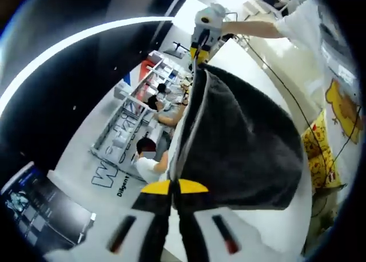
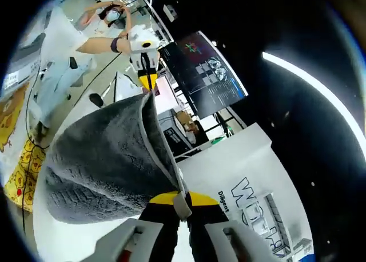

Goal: Fold the towel on the table until its edges align and the towel forms a compact rectangular stack.

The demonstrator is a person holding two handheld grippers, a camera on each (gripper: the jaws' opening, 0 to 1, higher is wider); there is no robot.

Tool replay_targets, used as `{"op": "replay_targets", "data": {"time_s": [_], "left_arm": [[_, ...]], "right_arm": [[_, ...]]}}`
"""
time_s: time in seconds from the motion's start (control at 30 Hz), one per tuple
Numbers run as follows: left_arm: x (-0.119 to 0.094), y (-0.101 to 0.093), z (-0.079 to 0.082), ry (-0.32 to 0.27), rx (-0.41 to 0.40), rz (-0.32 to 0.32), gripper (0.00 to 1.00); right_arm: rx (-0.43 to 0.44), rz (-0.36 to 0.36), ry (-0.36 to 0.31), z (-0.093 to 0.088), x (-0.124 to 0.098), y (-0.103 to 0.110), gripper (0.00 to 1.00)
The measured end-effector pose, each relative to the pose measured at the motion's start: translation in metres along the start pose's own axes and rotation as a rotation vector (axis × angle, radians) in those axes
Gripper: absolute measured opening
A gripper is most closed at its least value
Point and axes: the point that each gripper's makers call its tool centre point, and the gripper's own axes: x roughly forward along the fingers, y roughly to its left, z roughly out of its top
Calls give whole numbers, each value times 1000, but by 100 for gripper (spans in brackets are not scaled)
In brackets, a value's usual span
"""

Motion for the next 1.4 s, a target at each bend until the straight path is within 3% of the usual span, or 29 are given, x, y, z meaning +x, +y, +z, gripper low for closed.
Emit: {"op": "replay_targets", "data": {"time_s": [0.17, 0.27, 0.33, 0.4, 0.43, 0.47, 0.5, 0.53, 0.57, 0.63, 0.77, 0.87, 1.13, 1.4], "left_arm": [[4, 12, 16, -57, 5, 78, 4], [3, 2, 20, -71, 12, 65, 4], [6, -13, 17, -70, 15, 38, 4], [9, -36, 10, -54, 16, -6, 4], [10, -55, 3, -45, 11, -41, 4], [10, -71, -2, -39, 8, -75, 4], [11, -80, -8, -32, 2, -100, 4], [9, -108, -19, -15, -4, -163, 4], [8, -119, -23, -12, -17, -190, 4], [0, -162, -35, -3, -67, -304, 4], [-14, -218, -44, 4, -122, -458, 4], [-26, -252, -44, 4, -145, -543, 4], [-36, -264, -35, 2, -167, -606, 4], [-14, -249, -42, -12, -243, -618, 4]], "right_arm": [[-32, -115, 2, -5, -1, -29, 4], [-9, -111, -15, -8, -9, -23, 4], [5, -82, -2, -16, -10, -6, 4], [23, -30, 13, -26, -11, 18, 4], [17, 36, 42, -37, -13, 52, 4], [24, 50, 44, -39, -14, 58, 4], [56, 97, 46, -43, -17, 81, 4], [66, 146, 54, -46, -20, 101, 4], [74, 169, 62, -49, -23, 112, 4], [103, 239, 71, -53, -30, 140, 4], [192, 427, 101, -65, -51, 216, 4], [208, 489, 123, -68, -61, 244, 4], [251, 553, 125, -64, -75, 263, 4], [283, 547, 155, -82, -53, 251, 4]]}}
